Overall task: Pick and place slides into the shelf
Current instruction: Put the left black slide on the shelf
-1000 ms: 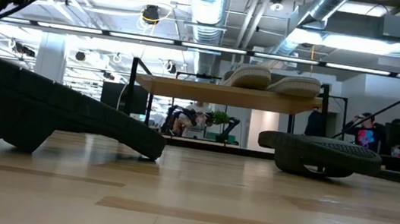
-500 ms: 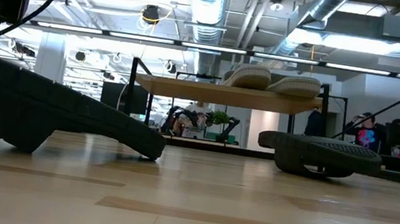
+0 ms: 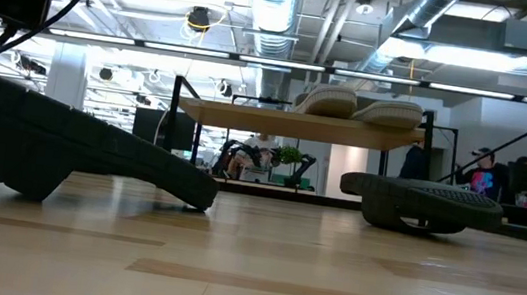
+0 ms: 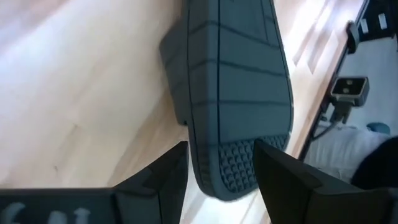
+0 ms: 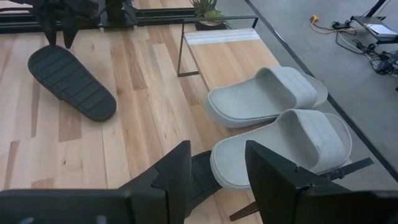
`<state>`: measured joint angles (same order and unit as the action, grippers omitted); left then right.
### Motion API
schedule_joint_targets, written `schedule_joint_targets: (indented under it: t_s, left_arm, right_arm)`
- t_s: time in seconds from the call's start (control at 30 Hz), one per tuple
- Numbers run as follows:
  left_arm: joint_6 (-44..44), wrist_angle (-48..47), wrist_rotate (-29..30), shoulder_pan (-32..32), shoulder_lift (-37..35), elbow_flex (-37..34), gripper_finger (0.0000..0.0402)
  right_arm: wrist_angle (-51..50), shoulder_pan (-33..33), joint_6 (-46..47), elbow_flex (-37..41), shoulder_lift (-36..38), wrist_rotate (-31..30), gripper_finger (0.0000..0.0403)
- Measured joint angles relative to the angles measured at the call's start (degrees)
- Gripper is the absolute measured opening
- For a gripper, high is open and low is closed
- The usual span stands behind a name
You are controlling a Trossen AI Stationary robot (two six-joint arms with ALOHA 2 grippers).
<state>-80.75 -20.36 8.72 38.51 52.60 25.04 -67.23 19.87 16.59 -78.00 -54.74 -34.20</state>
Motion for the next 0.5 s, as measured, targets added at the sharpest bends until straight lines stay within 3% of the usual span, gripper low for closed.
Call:
schedule_joint_targets:
  t_s: [0.5]
  left_arm:
    - [3.78, -0.25, 0.14, 0.10, 0.00, 0.00, 0.0167]
  right_arm:
    - [0.00, 0.01, 0.01, 0.00, 0.00, 1.33, 0.0143]
